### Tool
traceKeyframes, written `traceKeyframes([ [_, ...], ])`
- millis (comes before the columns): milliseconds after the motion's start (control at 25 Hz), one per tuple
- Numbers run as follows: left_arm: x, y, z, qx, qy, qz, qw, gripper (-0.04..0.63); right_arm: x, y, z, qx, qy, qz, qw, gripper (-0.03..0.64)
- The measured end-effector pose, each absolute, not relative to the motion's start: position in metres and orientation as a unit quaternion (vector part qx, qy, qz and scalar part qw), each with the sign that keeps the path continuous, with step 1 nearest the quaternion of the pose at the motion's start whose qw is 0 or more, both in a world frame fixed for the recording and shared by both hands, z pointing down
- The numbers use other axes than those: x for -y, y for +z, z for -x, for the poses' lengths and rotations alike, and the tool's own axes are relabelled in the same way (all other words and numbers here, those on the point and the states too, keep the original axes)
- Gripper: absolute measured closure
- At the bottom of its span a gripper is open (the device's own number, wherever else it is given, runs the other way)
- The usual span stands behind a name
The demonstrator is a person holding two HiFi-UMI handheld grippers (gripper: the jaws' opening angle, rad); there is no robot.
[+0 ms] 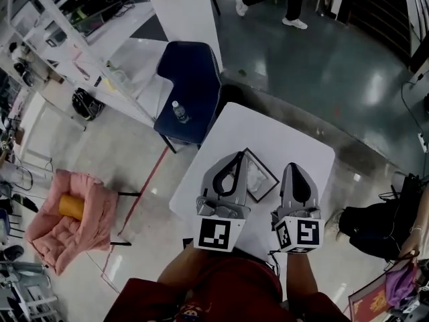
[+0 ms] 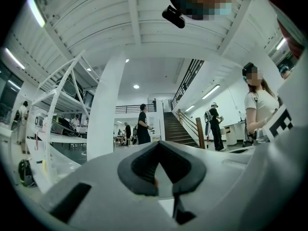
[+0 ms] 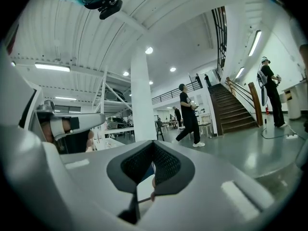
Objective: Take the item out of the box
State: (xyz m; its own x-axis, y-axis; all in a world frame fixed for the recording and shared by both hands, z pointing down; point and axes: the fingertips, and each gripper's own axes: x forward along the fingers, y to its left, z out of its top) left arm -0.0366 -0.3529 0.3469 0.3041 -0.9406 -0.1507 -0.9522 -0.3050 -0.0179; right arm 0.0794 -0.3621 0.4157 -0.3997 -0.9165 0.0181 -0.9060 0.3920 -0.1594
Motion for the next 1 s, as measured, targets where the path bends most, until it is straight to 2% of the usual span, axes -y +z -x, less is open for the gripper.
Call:
traceKeyframes([
  [1000, 0.402, 0.381, 0.096, -0.552, 0.068, 0.831, 0.021, 0.592, 0.415, 0.561, -0.021, -0.791, -0.183, 0.573, -0.110, 0.601],
])
